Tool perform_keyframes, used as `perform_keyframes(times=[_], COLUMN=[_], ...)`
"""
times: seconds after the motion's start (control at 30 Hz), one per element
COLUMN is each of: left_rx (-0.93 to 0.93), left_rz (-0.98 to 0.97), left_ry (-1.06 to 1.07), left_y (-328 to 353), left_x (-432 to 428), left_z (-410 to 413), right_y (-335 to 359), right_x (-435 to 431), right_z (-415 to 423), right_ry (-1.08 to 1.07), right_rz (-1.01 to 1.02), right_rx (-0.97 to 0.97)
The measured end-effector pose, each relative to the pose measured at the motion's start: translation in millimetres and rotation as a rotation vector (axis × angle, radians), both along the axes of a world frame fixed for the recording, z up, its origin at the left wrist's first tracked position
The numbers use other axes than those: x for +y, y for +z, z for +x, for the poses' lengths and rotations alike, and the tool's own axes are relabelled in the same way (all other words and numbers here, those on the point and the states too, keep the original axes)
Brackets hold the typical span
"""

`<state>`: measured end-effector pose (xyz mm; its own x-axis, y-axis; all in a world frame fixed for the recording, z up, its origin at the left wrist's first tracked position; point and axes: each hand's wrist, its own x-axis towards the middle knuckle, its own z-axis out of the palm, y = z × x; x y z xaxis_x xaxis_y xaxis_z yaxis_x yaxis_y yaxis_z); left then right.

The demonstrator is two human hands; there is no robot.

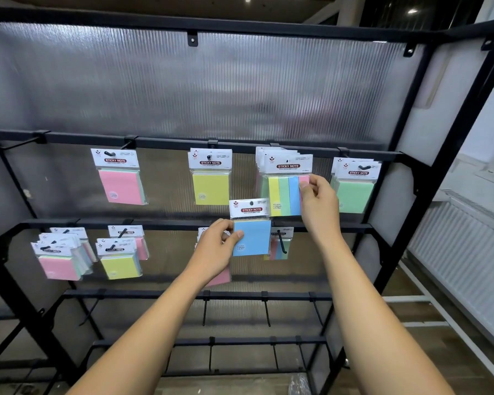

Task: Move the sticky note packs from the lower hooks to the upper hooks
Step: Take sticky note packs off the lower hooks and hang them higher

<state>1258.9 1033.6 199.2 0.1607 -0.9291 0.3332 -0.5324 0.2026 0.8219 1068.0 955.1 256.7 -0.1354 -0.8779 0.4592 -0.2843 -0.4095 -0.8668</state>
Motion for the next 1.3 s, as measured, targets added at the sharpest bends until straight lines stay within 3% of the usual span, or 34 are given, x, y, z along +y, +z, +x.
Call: perform_keyframes(times=[1.03,1.2,1.3], left_rx=[-0.026,-0.005,0.021], left_rz=[0.023,0.042,0.052], left_ry=[0.073,0.108,0.134], left_y=[-15.3,-28.0,-33.2], left_x=[6.4,15.1,23.6], left_z=[-1.0,1.3,2.1], right_y=[-11.9,-38.6,-60.2], right_x=[-9.9,2.4,8.7], right_z=[11.1,9.6,12.0], right_ry=[-0.037,0.024,0.094], right_rz=[0.057,0.160,0.244], right_rx=[0.085,0.218,0.417])
